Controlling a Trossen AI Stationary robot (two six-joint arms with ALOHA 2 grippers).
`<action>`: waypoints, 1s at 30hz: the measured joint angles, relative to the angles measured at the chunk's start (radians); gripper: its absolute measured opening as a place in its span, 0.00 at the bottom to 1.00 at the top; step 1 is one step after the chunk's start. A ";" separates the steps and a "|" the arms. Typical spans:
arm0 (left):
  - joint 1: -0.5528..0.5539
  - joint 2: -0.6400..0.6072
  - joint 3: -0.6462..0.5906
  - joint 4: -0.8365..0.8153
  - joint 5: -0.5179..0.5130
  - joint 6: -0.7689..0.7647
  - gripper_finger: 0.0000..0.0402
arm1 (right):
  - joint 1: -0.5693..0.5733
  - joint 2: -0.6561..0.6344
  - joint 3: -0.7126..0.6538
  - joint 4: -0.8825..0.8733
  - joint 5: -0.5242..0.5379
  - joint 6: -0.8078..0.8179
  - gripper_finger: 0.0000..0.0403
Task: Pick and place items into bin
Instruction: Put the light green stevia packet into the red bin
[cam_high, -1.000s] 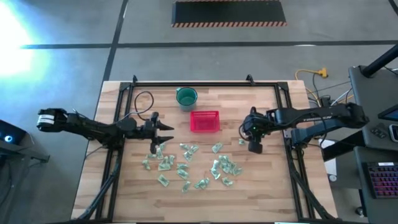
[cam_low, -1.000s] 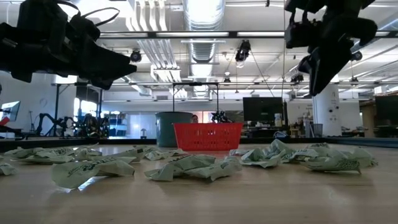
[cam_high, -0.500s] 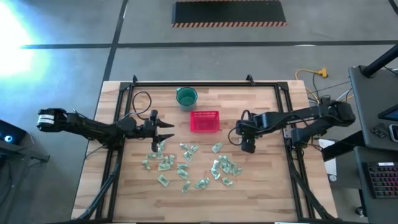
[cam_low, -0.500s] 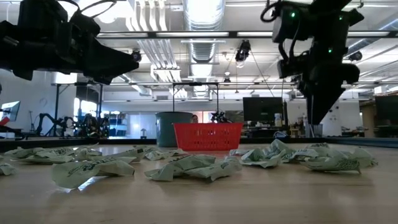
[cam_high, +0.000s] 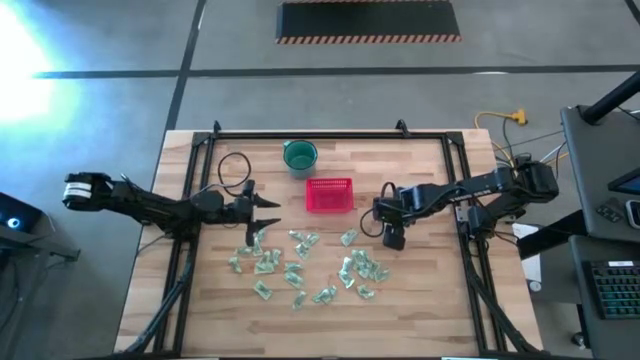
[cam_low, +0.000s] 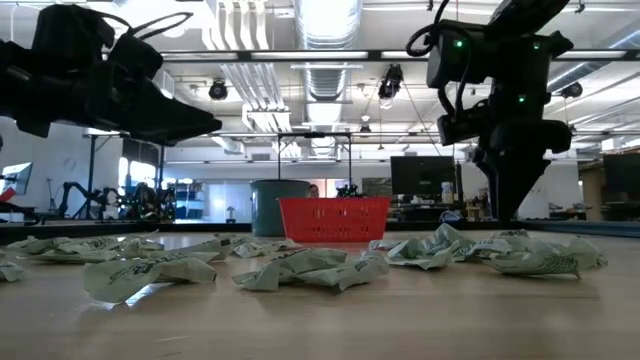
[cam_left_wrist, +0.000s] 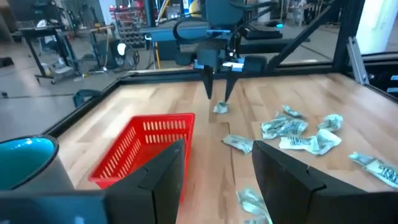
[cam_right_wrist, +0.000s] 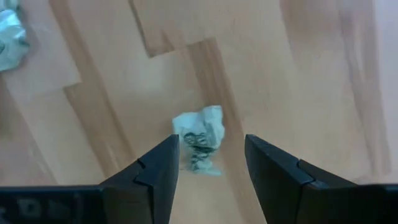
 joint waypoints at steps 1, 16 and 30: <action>0.000 0.000 0.000 0.002 -0.003 0.003 0.43 | 0.000 0.000 -0.002 -0.001 -0.004 0.000 0.43; 0.000 0.002 0.000 0.002 -0.047 0.019 0.43 | 0.000 0.002 -0.114 0.108 -0.047 0.032 0.42; 0.000 0.002 -0.001 0.001 -0.047 0.019 0.43 | 0.014 0.000 -0.126 0.131 -0.031 0.071 0.31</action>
